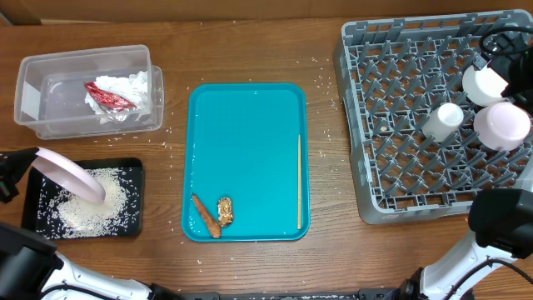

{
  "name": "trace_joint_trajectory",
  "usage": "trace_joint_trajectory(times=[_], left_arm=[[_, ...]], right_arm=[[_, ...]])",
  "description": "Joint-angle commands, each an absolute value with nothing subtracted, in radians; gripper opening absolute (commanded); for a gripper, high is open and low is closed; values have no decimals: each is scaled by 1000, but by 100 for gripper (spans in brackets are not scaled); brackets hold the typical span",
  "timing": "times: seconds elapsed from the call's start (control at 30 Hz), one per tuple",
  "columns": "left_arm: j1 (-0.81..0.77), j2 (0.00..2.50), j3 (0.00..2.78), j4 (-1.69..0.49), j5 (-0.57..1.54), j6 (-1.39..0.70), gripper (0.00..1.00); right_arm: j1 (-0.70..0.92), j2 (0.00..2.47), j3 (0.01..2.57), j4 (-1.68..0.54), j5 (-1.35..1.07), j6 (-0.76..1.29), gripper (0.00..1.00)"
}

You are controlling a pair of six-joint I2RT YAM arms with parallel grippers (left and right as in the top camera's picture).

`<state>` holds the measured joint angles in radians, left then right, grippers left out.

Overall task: Sort waste into correct bins and load items into the dishwasher
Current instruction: 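Tilt the plate with the left gripper to pour rice onto black tray, then carry the emptied plate back and set it on the teal tray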

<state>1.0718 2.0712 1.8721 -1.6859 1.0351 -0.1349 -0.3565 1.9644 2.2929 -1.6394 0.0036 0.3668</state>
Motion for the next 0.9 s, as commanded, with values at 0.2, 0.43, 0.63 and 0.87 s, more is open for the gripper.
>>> trace_joint_trajectory(times=[0.2, 0.43, 0.63, 0.87], left_arm=[[921, 1792, 1872, -1691, 791, -114, 4], [679, 1642, 1872, -1690, 648, -230, 4], [306, 1607, 1872, -1687, 538, -280, 4], [-65, 1612, 1872, -1561, 302, -477, 4]], right_arm=[[-355, 1920, 2324, -1636, -2, 375, 100], [-355, 1920, 2324, -1636, -2, 375, 100], [-355, 1920, 2324, -1636, -2, 375, 100], [-355, 1920, 2324, -1636, -2, 375, 100]])
